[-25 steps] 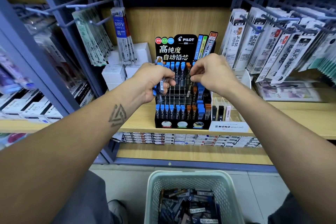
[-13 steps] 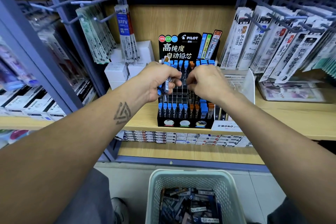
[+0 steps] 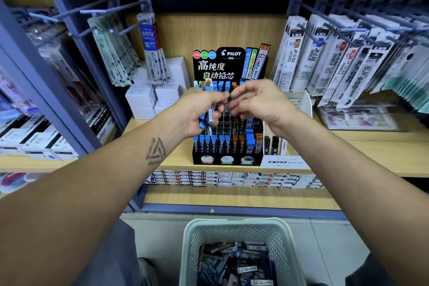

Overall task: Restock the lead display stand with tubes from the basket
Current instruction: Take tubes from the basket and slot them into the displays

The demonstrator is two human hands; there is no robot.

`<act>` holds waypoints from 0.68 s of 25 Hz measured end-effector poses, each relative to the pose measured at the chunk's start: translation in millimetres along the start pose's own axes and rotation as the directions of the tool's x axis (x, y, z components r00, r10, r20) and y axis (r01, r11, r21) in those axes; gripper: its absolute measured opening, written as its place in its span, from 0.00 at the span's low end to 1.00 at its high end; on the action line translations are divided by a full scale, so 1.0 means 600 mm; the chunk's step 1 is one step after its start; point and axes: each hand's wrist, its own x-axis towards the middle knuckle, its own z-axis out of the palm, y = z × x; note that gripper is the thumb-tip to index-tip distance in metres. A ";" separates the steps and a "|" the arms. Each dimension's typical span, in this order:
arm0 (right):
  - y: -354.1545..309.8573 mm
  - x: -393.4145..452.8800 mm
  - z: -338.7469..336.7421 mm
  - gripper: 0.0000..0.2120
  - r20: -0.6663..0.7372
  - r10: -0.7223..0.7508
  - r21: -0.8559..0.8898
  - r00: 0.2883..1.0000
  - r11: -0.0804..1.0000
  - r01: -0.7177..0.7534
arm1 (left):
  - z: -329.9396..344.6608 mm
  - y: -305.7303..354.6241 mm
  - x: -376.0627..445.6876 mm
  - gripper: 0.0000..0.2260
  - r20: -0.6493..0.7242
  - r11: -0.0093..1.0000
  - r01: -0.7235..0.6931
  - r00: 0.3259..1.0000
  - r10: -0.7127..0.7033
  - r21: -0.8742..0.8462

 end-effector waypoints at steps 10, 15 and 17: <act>0.009 0.006 -0.028 0.04 0.054 -0.004 0.191 0.999 0.982 -0.006 | 0.018 -0.018 -0.016 0.09 0.299 0.957 0.016 0.948 -0.107 0.290; 0.012 0.009 -0.037 0.04 0.048 0.052 0.346 0.997 0.936 -0.065 | 0.012 -0.009 -0.024 0.02 0.360 0.979 0.023 0.928 -0.096 0.202; 0.012 0.015 -0.045 0.03 -0.038 0.044 0.382 0.998 0.924 -0.026 | 0.007 -0.006 -0.024 0.06 0.321 0.986 0.050 0.942 -0.100 0.159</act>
